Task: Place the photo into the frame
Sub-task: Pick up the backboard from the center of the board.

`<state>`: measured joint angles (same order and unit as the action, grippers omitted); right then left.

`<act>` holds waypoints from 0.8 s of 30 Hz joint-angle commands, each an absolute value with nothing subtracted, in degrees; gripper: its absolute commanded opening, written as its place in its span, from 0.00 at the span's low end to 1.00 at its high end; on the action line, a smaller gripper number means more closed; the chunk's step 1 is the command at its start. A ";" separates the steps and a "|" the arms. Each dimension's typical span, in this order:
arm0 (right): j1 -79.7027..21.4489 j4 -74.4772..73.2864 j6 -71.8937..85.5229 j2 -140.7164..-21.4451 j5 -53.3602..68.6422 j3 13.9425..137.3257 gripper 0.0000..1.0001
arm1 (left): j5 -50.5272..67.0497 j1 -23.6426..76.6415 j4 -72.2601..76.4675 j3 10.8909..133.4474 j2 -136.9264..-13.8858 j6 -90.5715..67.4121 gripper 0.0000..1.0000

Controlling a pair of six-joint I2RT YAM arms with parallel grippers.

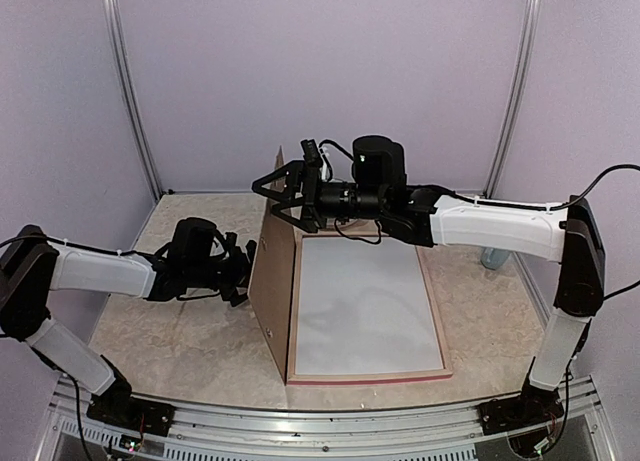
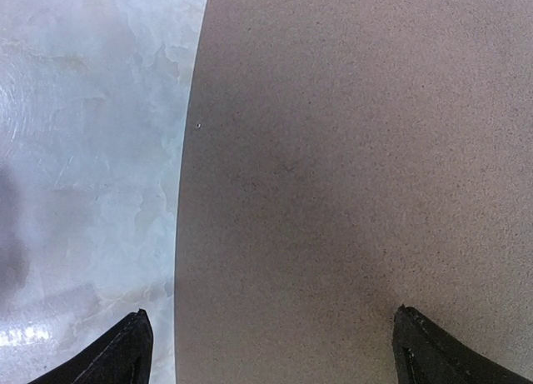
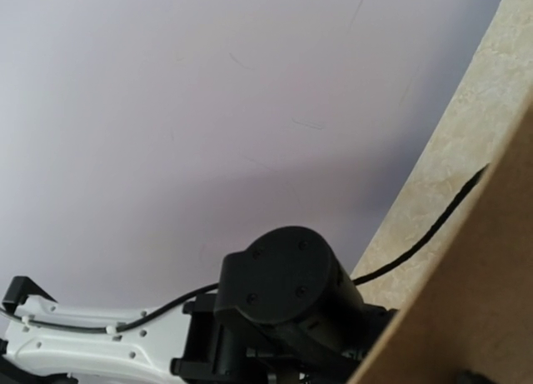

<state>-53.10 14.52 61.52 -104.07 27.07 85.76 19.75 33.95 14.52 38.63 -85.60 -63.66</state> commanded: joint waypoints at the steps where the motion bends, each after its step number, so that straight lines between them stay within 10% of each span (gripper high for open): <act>1: -53.53 15.75 60.91 -104.77 28.13 86.44 0.99 | 21.25 34.70 15.91 40.72 -84.13 -63.55 0.99; 24: -52.91 17.72 61.83 -103.98 28.10 82.53 0.99 | 21.49 30.54 9.21 50.10 -75.14 -60.75 0.99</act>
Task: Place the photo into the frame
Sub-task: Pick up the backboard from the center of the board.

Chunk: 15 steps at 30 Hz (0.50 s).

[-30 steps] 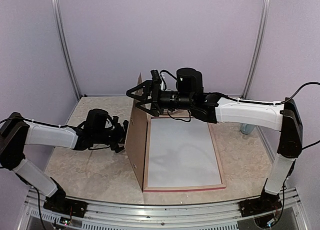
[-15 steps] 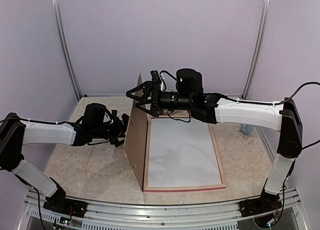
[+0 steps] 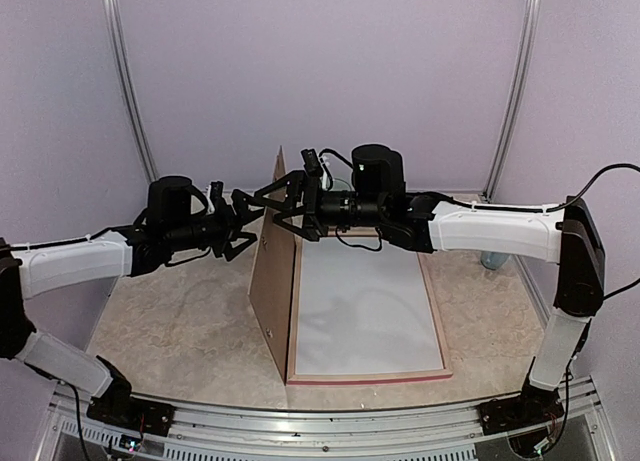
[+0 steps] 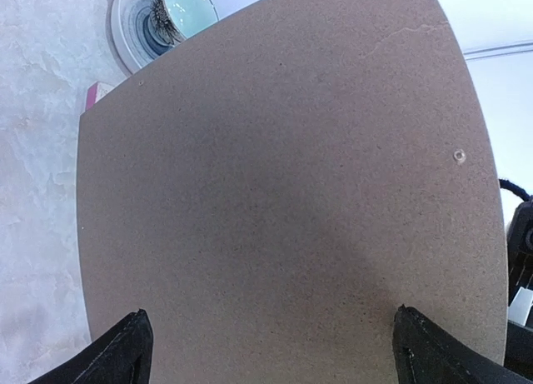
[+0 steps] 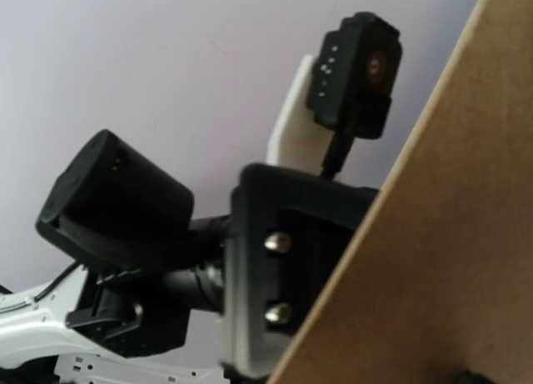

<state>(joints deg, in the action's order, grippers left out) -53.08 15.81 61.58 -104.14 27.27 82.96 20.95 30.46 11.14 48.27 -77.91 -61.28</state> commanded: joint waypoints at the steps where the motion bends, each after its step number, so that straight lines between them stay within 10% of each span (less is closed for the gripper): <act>1: -52.91 17.82 61.87 -104.08 28.12 82.61 0.99 | 20.99 30.50 8.76 50.17 -74.57 -60.68 0.99; 15: -52.82 17.50 61.95 -104.98 28.79 83.41 0.99 | 20.46 29.63 5.59 53.09 -70.90 -59.54 0.99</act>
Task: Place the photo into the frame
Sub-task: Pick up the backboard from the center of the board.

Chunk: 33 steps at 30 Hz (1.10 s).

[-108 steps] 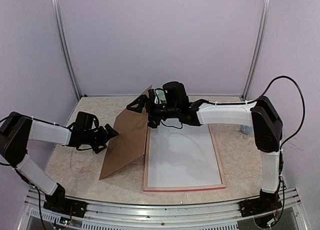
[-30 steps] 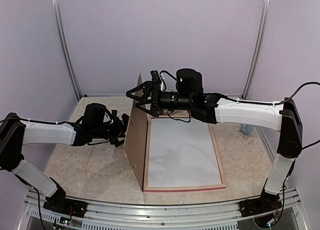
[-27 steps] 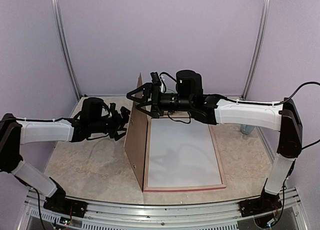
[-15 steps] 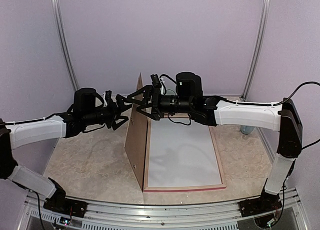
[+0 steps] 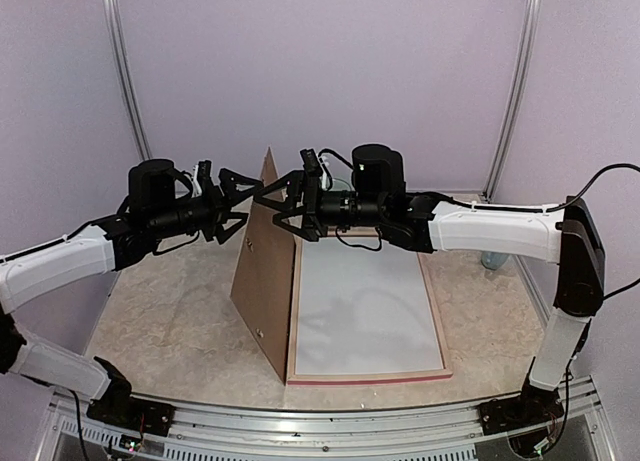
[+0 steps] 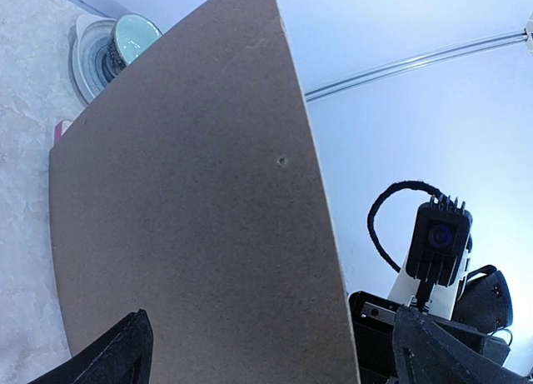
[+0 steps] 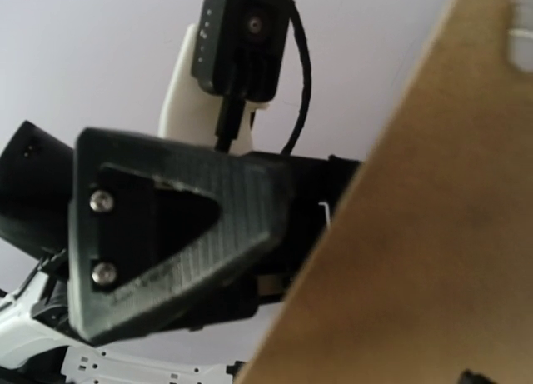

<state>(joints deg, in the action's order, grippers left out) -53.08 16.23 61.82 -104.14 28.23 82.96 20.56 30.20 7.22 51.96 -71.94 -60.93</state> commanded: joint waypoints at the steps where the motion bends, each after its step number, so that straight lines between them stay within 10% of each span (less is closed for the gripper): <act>1: -52.78 17.51 61.94 -104.97 28.82 83.41 0.99 | 20.52 29.62 5.48 53.09 -70.72 -59.55 0.99; 20: -52.33 18.63 62.40 -103.96 28.68 80.56 0.99 | 12.40 27.16 -16.73 59.15 -68.89 -48.21 0.92; 33: -51.70 16.59 61.46 -102.14 27.84 78.75 0.99 | 16.01 24.89 -19.64 57.49 -69.00 -44.87 0.45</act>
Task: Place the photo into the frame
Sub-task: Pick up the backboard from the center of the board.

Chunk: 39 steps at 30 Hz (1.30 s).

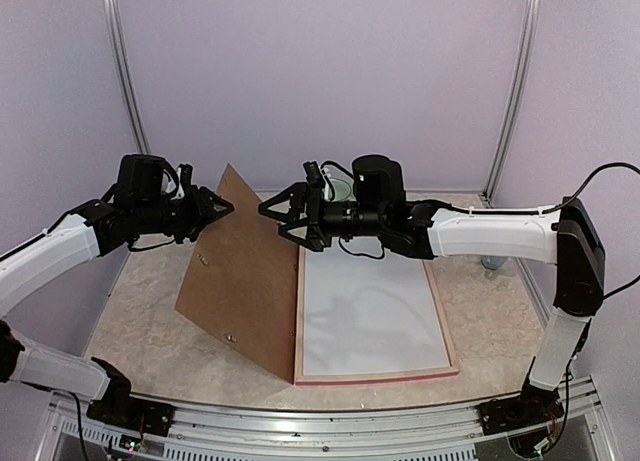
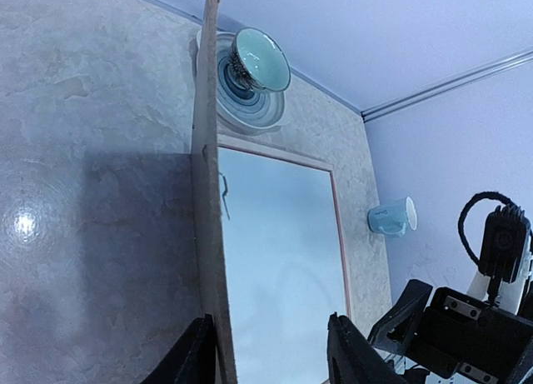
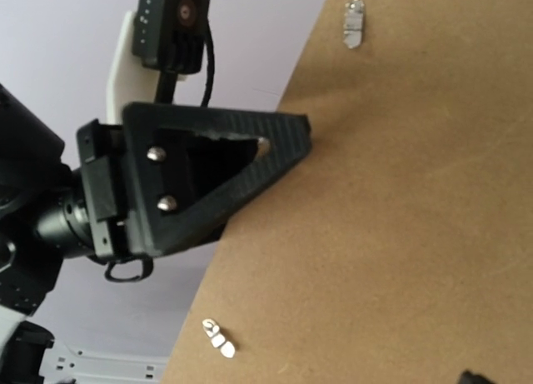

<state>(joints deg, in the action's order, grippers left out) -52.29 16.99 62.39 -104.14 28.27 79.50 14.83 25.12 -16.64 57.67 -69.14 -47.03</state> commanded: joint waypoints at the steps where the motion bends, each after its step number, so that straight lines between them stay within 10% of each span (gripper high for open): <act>1: -51.68 16.15 61.30 -102.05 27.67 78.71 0.99 | 15.86 24.87 -20.08 57.75 -69.04 -44.60 0.39; 16: -51.06 15.16 60.73 -100.81 26.98 77.61 0.99 | 15.38 23.45 -22.88 57.74 -68.85 -44.60 0.00; 39: -46.06 15.00 61.07 -93.20 26.19 71.17 0.99 | 19.77 18.85 -12.25 55.62 -60.78 -49.64 0.00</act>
<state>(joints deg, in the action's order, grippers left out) -48.31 15.66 61.93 -98.21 27.09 73.19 15.75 19.14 -20.10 56.16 -62.65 -47.72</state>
